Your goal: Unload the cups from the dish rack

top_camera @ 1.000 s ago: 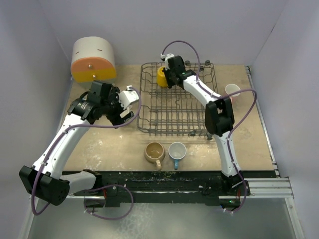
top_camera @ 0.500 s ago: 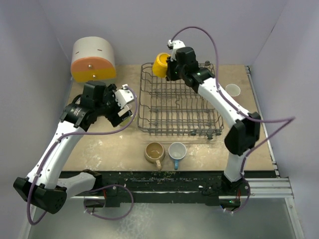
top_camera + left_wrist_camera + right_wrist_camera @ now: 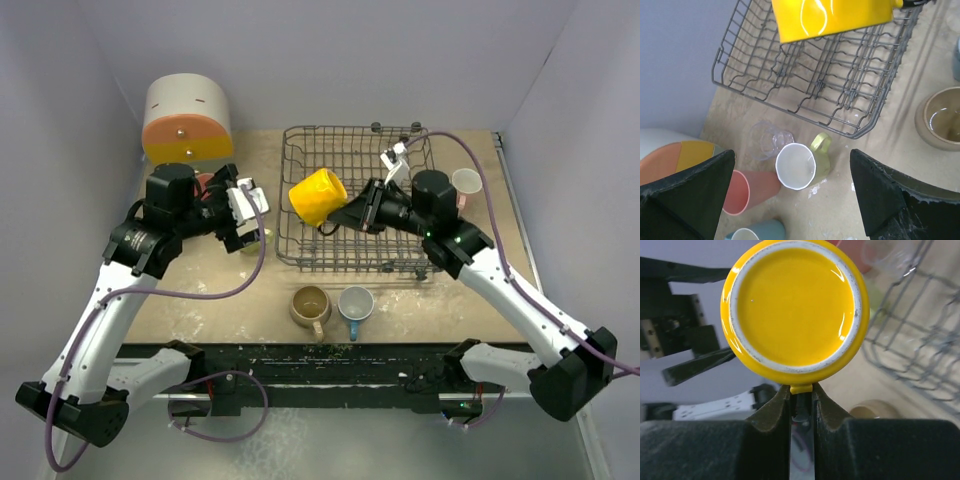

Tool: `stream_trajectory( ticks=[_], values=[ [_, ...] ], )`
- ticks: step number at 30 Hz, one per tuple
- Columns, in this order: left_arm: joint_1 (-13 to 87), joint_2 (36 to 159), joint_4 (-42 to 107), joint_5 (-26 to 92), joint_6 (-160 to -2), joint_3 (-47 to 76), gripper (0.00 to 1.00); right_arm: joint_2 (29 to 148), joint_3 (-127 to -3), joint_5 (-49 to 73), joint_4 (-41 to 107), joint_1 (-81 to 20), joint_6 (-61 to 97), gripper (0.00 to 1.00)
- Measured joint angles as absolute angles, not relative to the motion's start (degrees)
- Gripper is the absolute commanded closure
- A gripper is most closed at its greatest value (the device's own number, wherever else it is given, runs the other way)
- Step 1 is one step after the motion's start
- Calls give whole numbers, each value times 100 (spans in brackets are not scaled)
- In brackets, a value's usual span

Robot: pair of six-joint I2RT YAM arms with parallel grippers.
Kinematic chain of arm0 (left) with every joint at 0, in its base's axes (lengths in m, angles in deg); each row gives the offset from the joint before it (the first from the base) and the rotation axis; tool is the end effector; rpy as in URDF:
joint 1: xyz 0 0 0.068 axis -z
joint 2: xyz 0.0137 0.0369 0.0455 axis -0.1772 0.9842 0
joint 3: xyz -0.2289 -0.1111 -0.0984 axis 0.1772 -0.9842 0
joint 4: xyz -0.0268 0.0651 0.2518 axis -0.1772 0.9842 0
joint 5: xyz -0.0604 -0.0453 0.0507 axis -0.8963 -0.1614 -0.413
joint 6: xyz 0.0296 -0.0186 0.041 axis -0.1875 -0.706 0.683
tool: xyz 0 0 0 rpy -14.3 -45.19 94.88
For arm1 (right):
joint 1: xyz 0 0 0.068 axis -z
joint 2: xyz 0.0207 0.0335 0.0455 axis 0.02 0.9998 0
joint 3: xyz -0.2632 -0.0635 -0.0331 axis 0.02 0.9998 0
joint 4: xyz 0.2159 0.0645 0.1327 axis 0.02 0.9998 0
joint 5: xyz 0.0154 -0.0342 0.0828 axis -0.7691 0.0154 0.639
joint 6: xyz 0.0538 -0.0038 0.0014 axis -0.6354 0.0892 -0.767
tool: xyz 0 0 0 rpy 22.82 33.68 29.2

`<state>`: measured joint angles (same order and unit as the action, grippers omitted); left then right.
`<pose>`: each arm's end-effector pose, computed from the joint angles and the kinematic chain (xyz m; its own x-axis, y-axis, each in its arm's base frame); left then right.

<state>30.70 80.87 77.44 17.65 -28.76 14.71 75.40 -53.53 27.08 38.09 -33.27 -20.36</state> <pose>0.1836 -0.0839 0.4031 0.0758 0.6074 -0.7908 0.7909 0.4463 0.4187 0.2263 0.1584 0.3838 -0.6777 0.3488 -0.6473 -0.4705 0.4708 0.7463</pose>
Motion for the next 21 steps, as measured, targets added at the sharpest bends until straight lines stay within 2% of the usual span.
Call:
stream_trajectory(
  ticks=[8, 17, 21],
  values=[
    [3070, 7550, 7683, 899, -2509, 1508, 9, 7125, -3754, 3397, 1562, -3757, -4427, 100],
    [3070, 7447, 7552, 331, -2539, 1816, 16, 7437, -3653, 3325, -132, -4428, -5767, 100],
    [3070, 7403, 7517, 276, -2546, 1816, 26, 7463, -3555, 3137, -798, -4763, -6125, 100]
  ],
)
